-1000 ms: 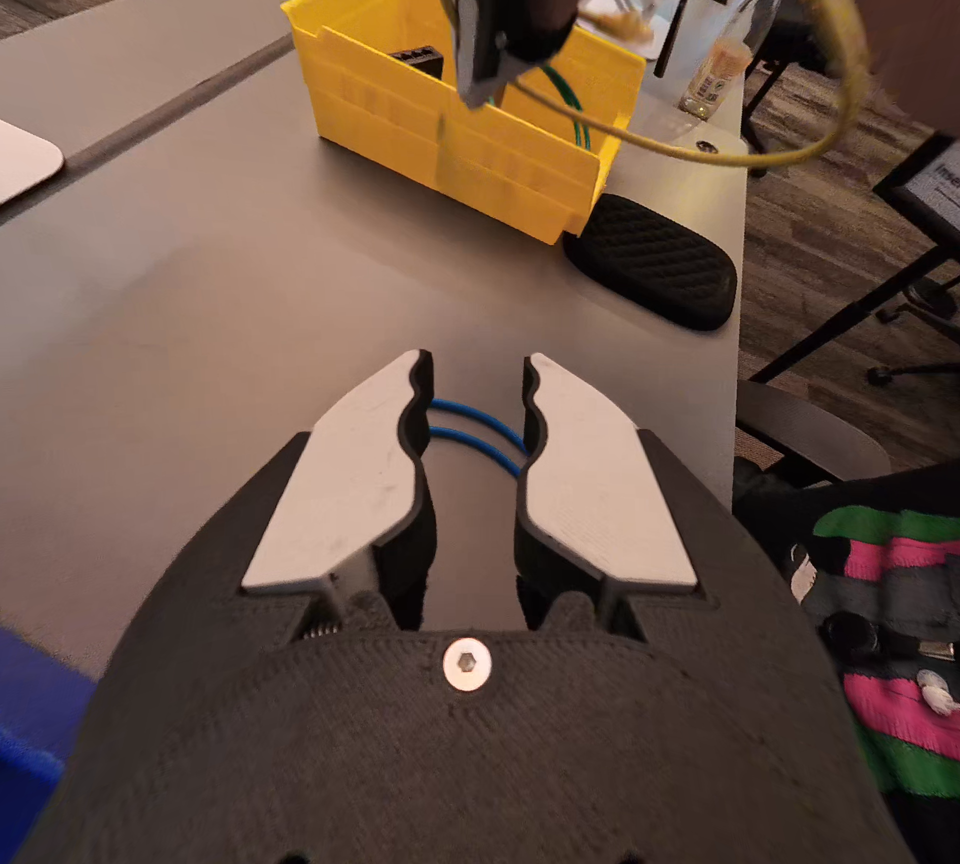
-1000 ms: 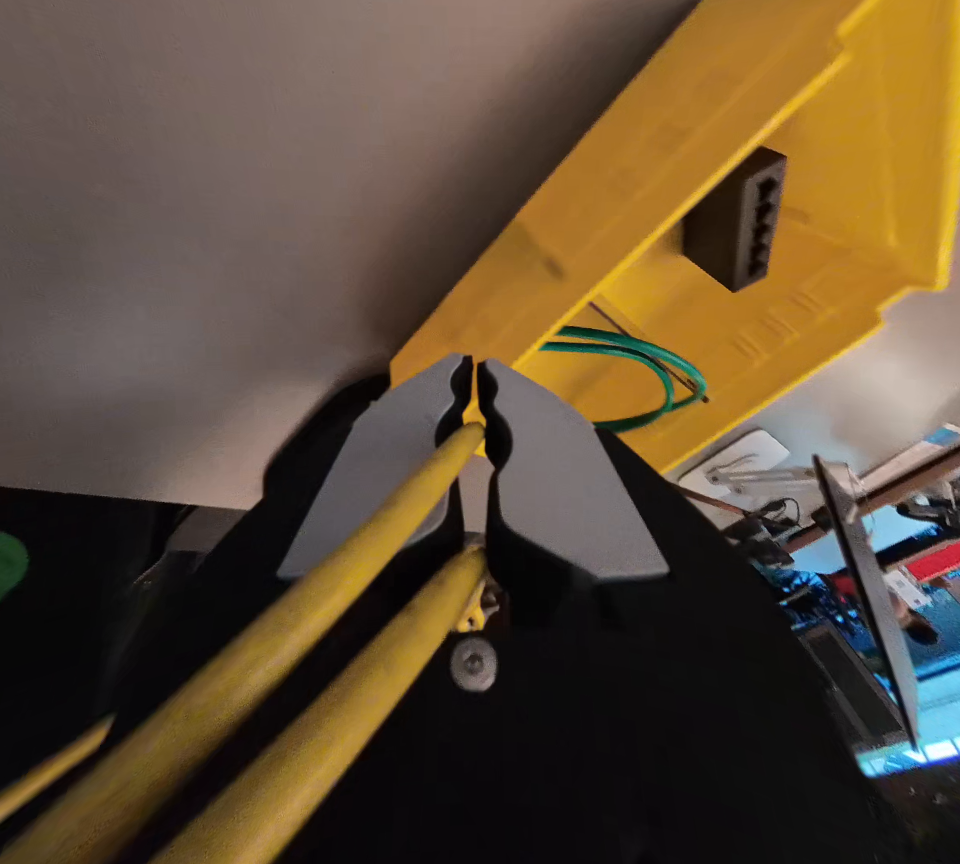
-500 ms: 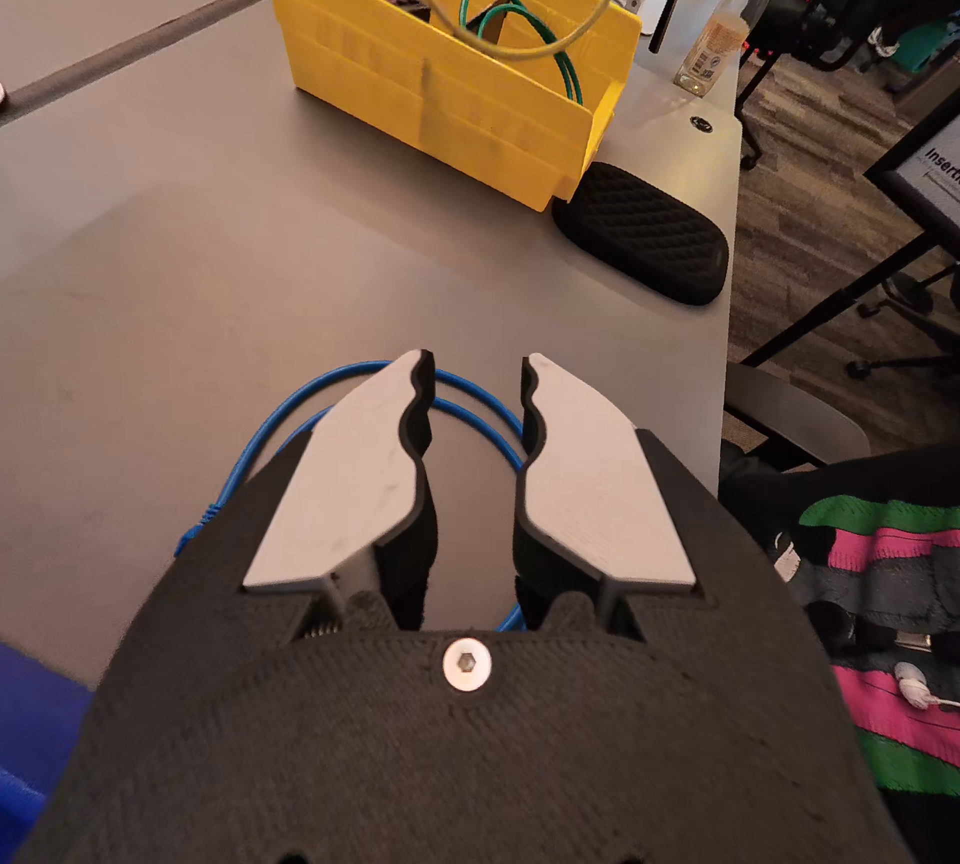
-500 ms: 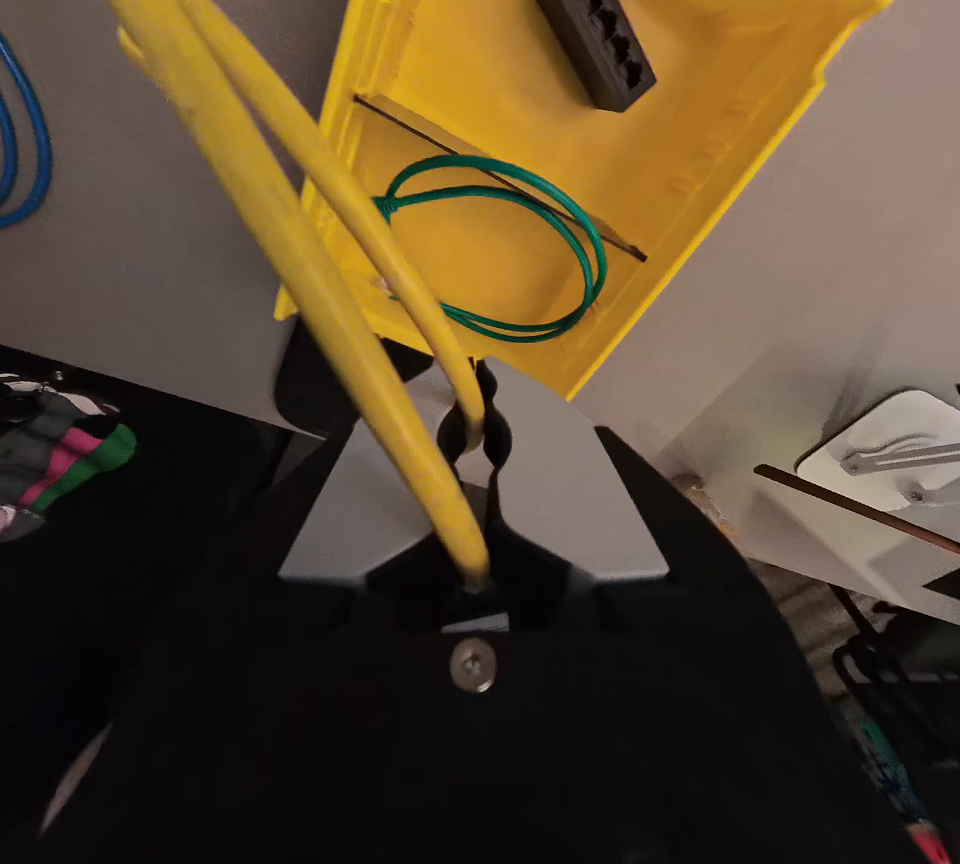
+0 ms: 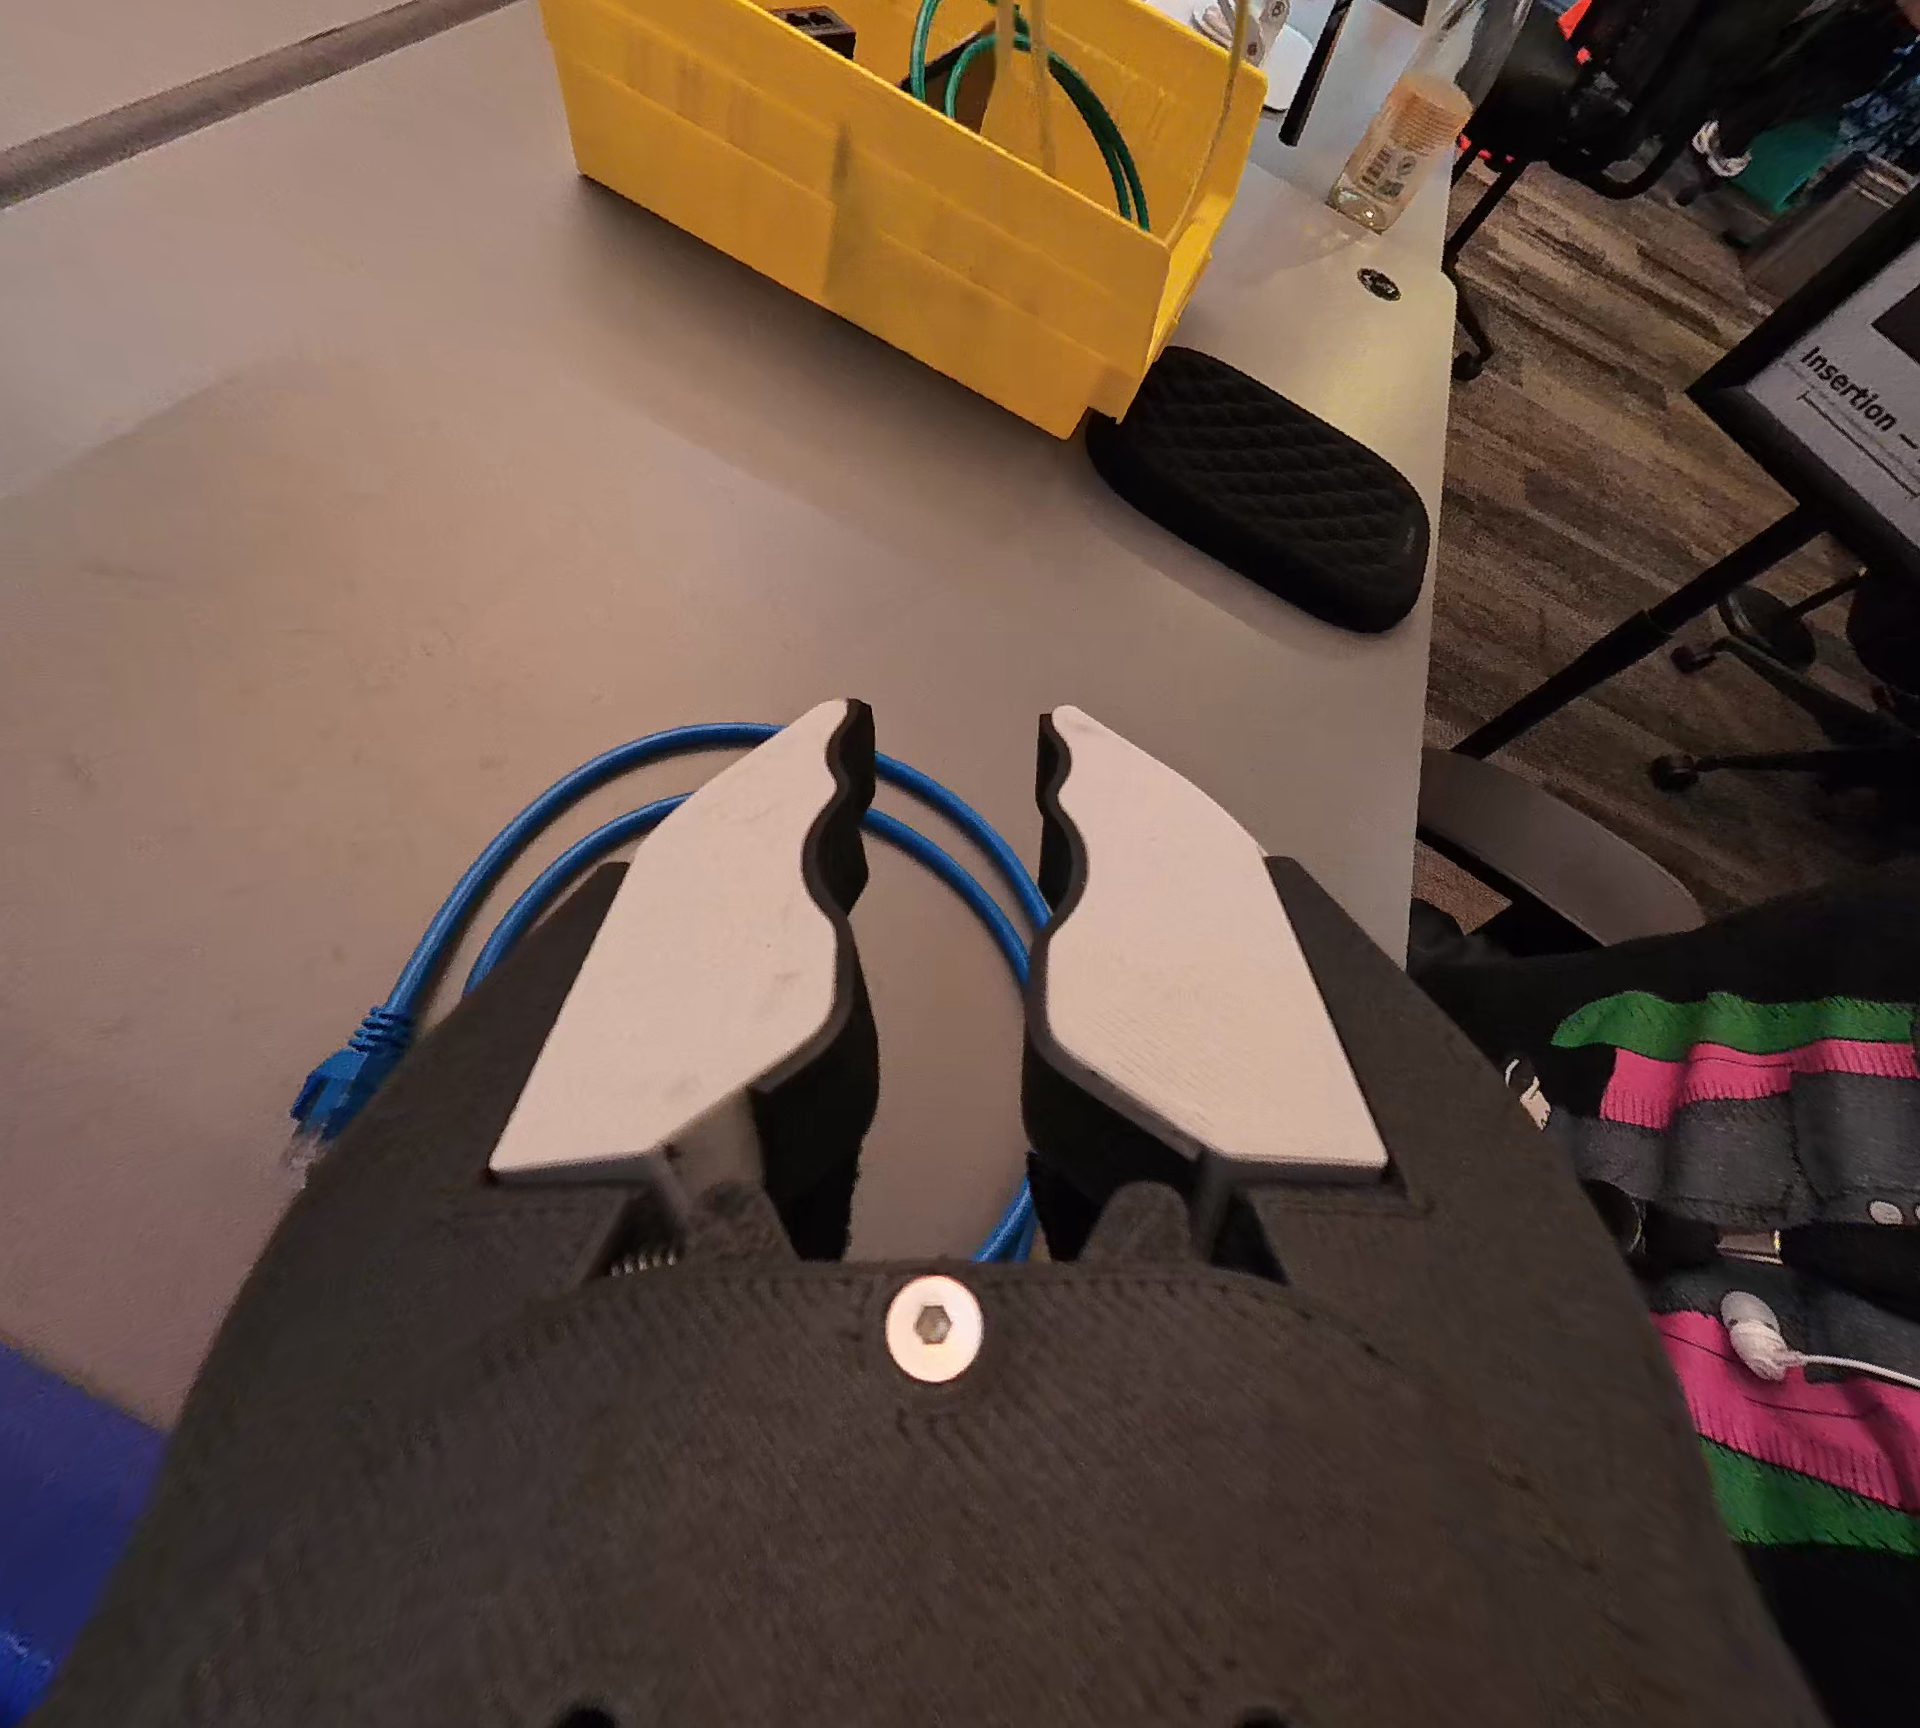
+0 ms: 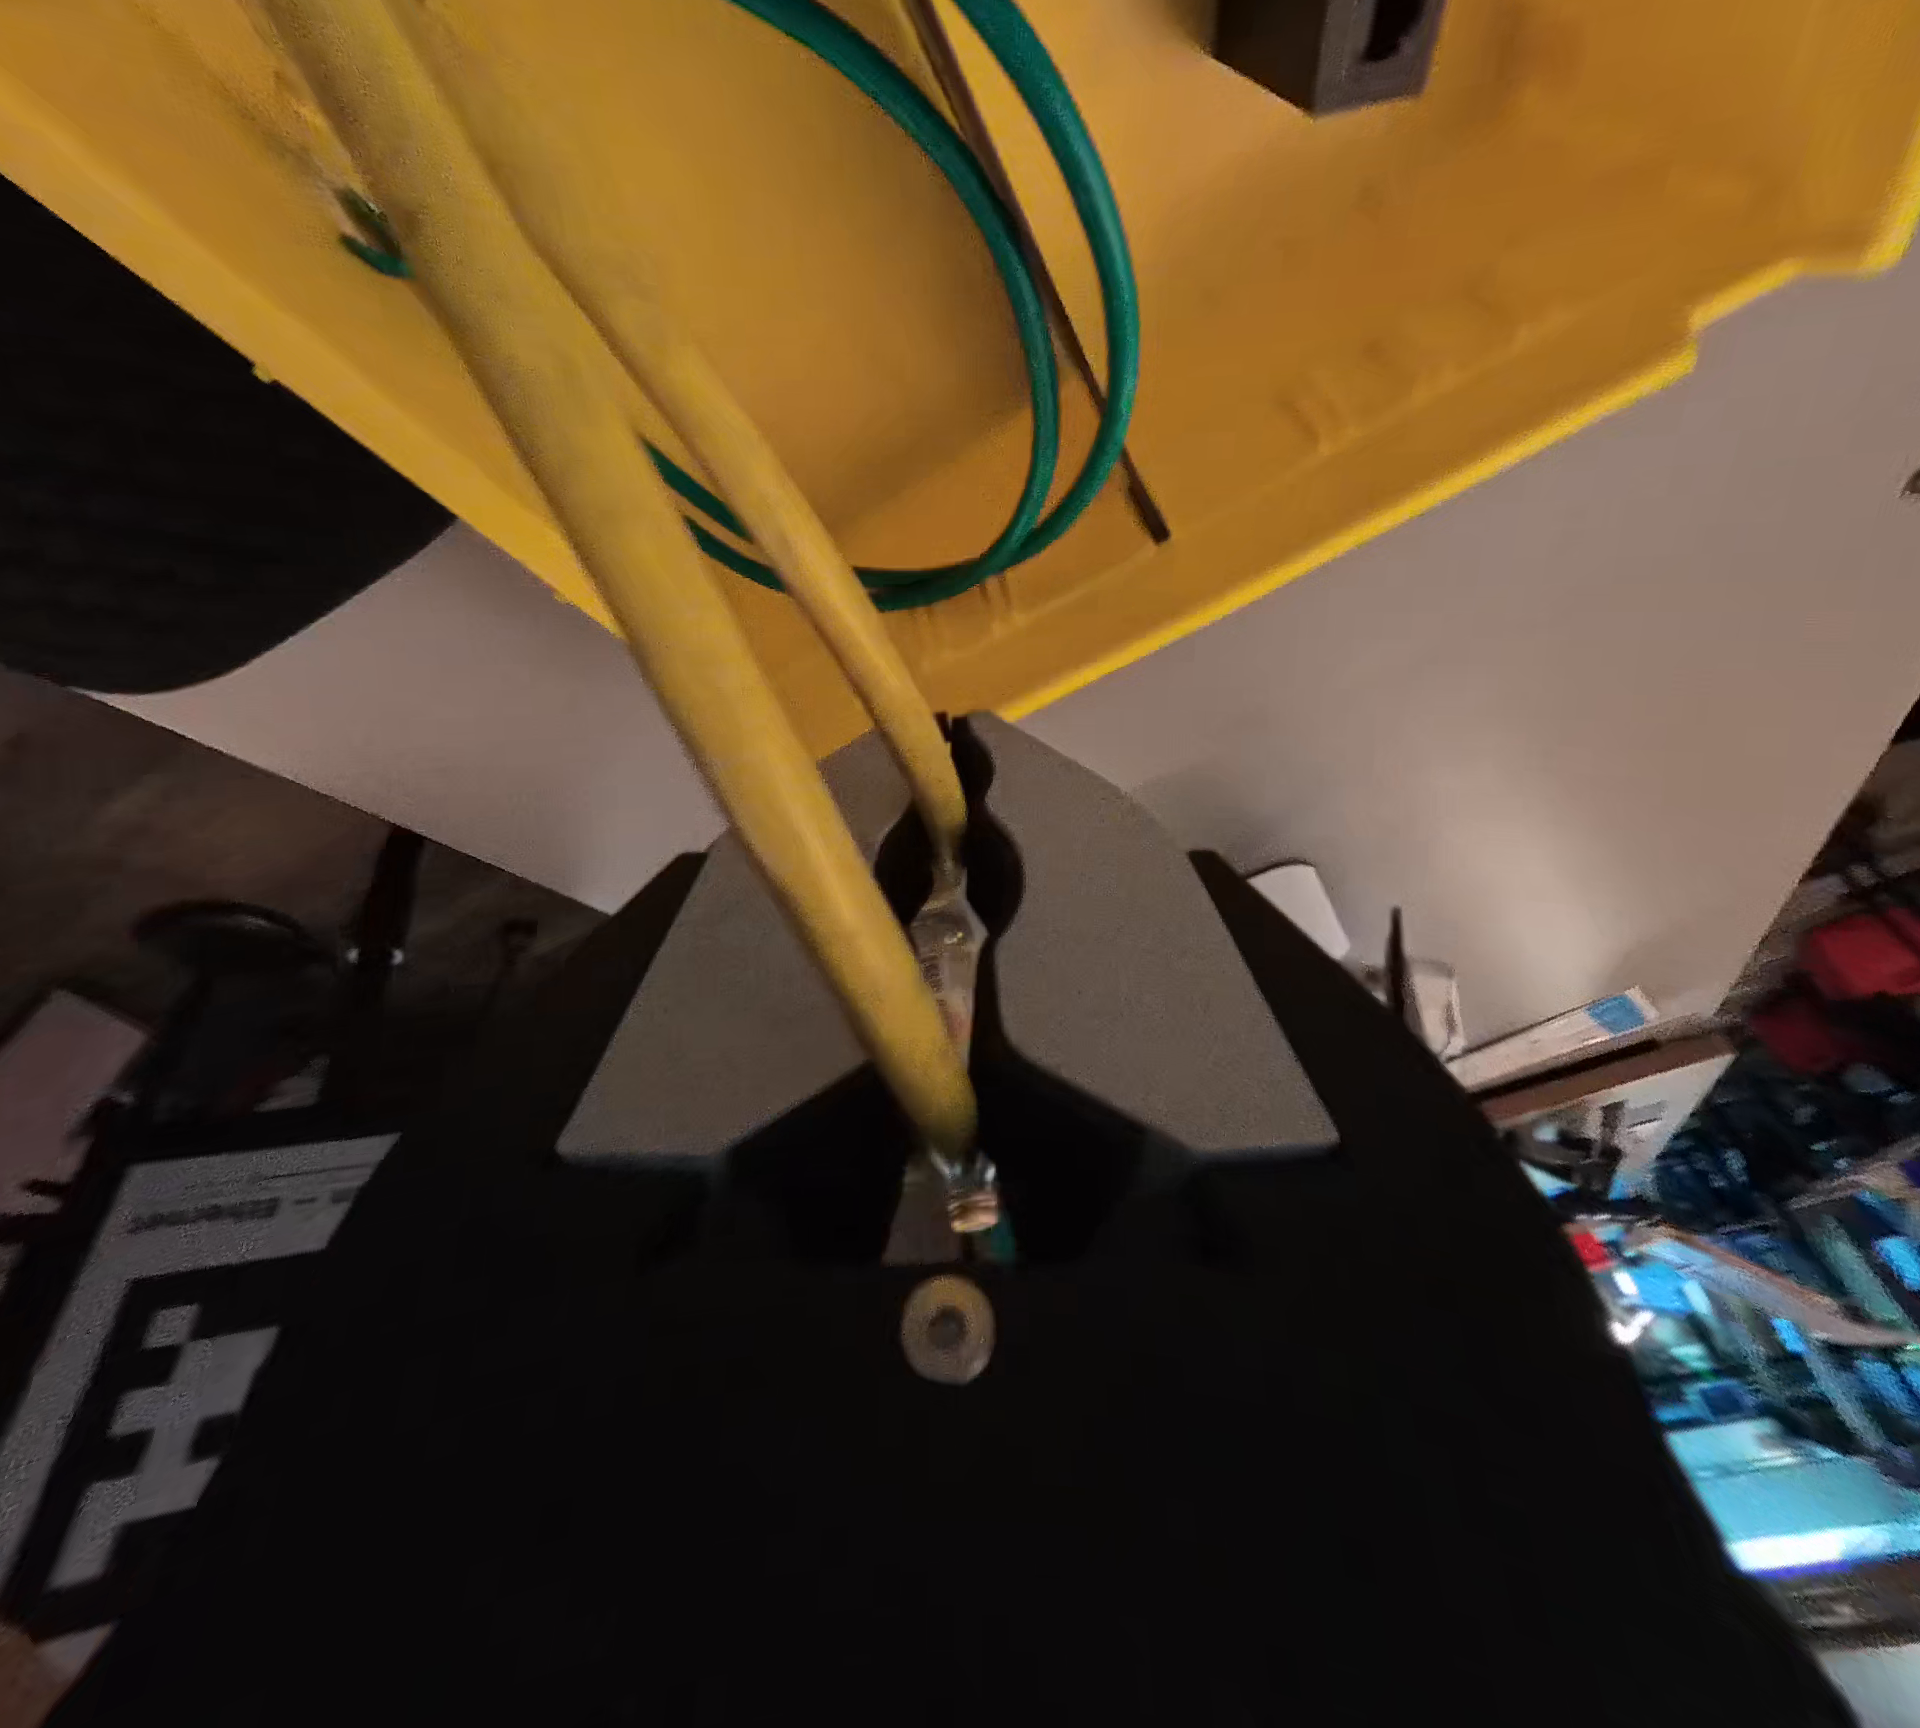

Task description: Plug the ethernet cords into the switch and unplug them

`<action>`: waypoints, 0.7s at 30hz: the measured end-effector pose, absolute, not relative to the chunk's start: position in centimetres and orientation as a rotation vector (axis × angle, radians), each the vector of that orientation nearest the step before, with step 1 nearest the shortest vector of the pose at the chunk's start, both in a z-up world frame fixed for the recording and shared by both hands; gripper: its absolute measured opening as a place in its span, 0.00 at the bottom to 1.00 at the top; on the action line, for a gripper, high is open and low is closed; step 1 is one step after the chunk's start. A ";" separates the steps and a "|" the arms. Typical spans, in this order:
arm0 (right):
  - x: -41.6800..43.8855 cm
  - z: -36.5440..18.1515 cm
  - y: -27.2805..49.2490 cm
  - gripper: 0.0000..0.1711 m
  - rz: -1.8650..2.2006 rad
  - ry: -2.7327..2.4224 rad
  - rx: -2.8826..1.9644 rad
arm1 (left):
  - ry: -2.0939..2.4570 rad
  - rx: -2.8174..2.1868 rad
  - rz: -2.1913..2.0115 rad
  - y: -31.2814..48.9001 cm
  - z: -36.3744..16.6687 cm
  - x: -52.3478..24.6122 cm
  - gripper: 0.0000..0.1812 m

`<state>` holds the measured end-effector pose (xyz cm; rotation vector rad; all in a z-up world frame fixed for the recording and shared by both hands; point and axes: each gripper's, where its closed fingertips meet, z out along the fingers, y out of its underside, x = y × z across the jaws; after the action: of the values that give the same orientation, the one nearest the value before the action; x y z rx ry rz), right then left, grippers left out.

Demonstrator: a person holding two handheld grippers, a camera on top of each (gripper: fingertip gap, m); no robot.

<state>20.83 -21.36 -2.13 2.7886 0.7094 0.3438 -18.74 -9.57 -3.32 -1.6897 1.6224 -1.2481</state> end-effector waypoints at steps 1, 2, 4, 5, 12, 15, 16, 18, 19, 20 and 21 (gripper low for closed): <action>20.5 -2.9 -20.8 0.02 0.352 0.776 2.763 | 1.628 -1.692 -1.245 -9.7 -3.3 -18.6 0.16; 20.2 -3.6 -20.3 0.02 0.360 0.809 2.743 | 1.634 -1.691 -1.239 -9.8 -3.3 -18.5 0.16; 19.6 -4.7 -19.2 0.02 0.337 0.828 2.738 | 1.647 -1.690 -1.225 -9.9 -3.4 -18.3 0.16; 19.5 -5.1 -18.5 0.02 0.342 0.833 2.748 | 1.652 -1.689 -1.221 -10.0 -3.4 -18.3 0.16; 19.7 -7.7 -16.3 0.13 0.241 0.684 2.880 | 1.641 -1.711 -1.218 -9.7 -3.3 -18.3 0.17; 20.1 -8.1 -16.5 0.18 0.191 0.622 2.927 | 1.619 -1.738 -1.191 -8.9 -3.3 -18.9 0.18; 20.2 -8.0 -16.6 0.20 0.178 0.615 2.944 | 1.610 -1.753 -1.167 -8.5 -3.4 -19.2 0.18; 20.6 -7.3 -16.9 0.27 0.185 0.609 2.980 | 1.594 -1.778 -1.095 -7.7 -3.6 -20.0 0.19; 20.8 -6.8 -17.3 0.29 0.190 0.602 2.993 | 1.594 -1.788 -1.056 -7.4 -3.7 -20.4 0.19; 21.0 -6.3 -17.6 0.31 0.202 0.603 3.003 | 1.602 -1.797 -1.016 -7.2 -3.9 -20.8 0.19; 21.3 -5.6 -17.9 0.32 0.228 0.610 3.019 | 1.622 -1.803 -0.973 -7.3 -4.2 -21.3 0.19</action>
<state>21.26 -17.93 -5.61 3.0193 0.6099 0.2283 -21.29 -7.29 -4.19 -1.8031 1.6222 -0.9727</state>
